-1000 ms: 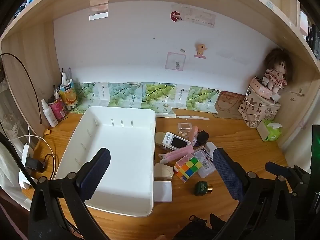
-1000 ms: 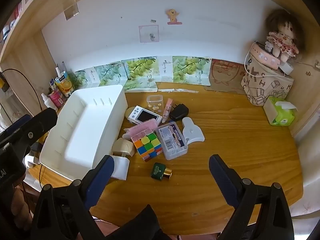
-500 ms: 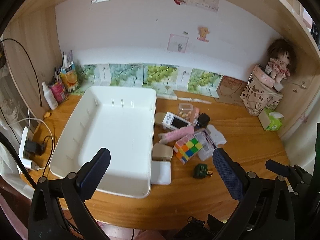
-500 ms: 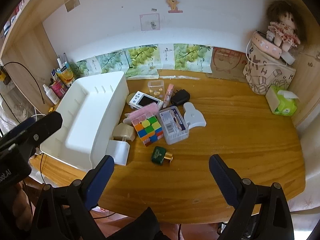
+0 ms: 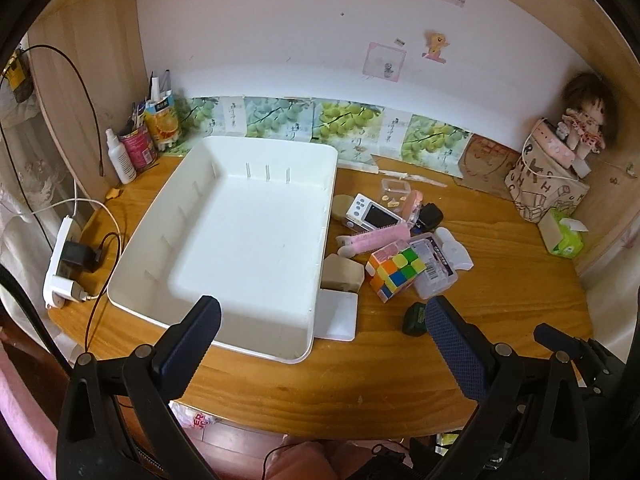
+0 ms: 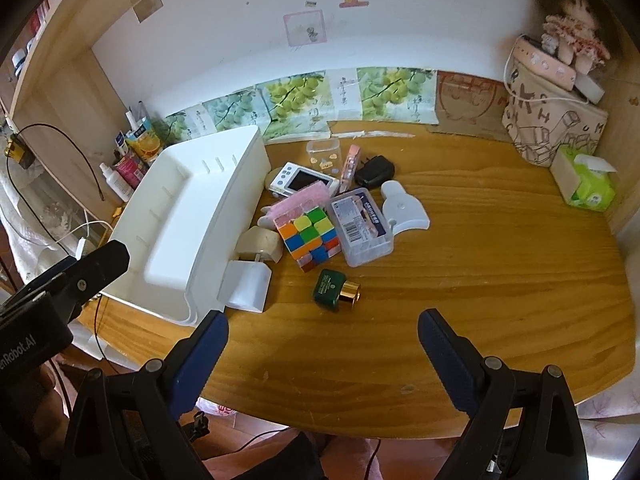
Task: Organize rigid objects
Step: 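Move both tools toward the white tray and the small items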
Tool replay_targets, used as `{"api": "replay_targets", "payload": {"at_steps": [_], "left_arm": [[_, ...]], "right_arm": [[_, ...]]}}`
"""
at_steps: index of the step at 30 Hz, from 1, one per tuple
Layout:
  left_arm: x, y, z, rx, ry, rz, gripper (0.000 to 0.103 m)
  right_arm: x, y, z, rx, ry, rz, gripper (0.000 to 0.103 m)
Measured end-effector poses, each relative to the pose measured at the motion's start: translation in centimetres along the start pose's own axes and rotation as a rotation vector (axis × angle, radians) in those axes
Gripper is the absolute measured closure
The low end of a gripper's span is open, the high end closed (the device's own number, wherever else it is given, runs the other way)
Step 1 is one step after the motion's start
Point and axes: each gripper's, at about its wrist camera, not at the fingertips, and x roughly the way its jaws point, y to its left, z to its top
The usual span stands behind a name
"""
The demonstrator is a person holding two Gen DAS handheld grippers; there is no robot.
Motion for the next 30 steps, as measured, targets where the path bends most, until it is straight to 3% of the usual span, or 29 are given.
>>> {"api": "replay_targets", "payload": {"at_steps": [8,18,30], "left_arm": [[1.4,-0.8,-0.1,-0.011,0.054,0.08,0.001],[1.3,0.3,0.2,-0.083,0.059,0.178,0.001],[1.8,2.7,0.8,-0.123,0.088,0.186,0.001]], "right_arm": [[2.0,-1.6,0.8,0.006,0.056,0.087,0.007],[4.8,-1.3,2.8,-0.026,0.141,0.177,0.007],[7.7,-0.6,3.8,-0.003,0.244,0.148,0.007]]}}
